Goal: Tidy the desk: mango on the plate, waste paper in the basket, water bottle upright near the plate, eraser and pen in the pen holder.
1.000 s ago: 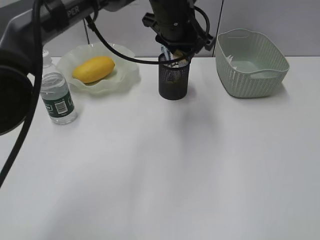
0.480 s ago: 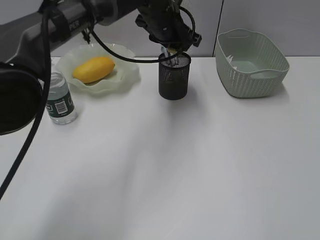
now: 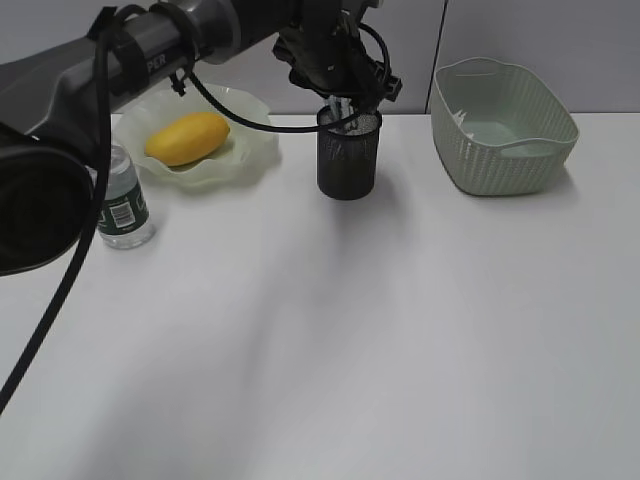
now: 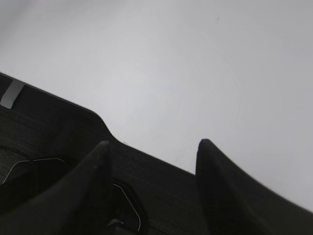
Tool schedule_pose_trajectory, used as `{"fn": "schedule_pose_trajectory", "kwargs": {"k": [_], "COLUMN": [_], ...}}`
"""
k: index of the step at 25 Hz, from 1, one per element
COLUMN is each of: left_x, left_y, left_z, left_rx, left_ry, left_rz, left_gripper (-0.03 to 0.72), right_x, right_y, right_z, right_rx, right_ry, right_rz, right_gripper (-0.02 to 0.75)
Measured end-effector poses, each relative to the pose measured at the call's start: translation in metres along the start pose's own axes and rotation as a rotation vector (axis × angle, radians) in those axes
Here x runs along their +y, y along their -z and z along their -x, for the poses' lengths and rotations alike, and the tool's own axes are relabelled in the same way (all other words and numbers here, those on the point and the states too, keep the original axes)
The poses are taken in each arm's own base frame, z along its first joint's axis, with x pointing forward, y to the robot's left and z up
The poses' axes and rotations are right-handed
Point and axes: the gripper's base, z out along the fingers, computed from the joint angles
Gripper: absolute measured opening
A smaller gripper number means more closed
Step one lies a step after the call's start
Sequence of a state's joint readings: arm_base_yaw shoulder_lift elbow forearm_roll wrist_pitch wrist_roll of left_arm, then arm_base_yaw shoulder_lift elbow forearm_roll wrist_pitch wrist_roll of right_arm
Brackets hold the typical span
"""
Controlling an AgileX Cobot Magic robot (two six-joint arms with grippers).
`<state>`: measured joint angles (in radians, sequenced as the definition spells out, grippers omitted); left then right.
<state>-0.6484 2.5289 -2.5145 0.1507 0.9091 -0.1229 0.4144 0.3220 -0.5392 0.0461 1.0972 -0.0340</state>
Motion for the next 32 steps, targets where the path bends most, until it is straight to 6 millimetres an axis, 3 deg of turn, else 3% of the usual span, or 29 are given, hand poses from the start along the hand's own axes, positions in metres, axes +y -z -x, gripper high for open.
{"fn": "schedule_pose_trajectory", "kwargs": {"k": [7,12,19,27,32], "left_x": [0.001,0.008,0.006,-0.024,-0.048], "left_y": [0.012,0.064,0.144,0.203,0.220], "left_z": [-0.003,0.008,0.037,0.047,0.025], "left_rx": [0.091,0.163,0.035,-0.054,0.029], "left_ry": [0.007,0.019,0.076,0.037,-0.019], "left_rz": [0.006,0.022,-0.088,-0.165,-0.199], "left_gripper": [0.550,0.550,0.550,0.540,0.538], "right_x": [0.000,0.000,0.000,0.000,0.000], "right_y": [0.000,0.000,0.000,0.000,0.000], "right_z": [0.000,0.000,0.000,0.000,0.000], "right_rx": [-0.001,-0.001,-0.002,-0.002,-0.002], "right_ry": [0.000,0.000,0.000,0.000,0.000], "right_rz": [0.000,0.000,0.000,0.000,0.000], "right_gripper": [0.434,0.434,0.434,0.434,0.434]}}
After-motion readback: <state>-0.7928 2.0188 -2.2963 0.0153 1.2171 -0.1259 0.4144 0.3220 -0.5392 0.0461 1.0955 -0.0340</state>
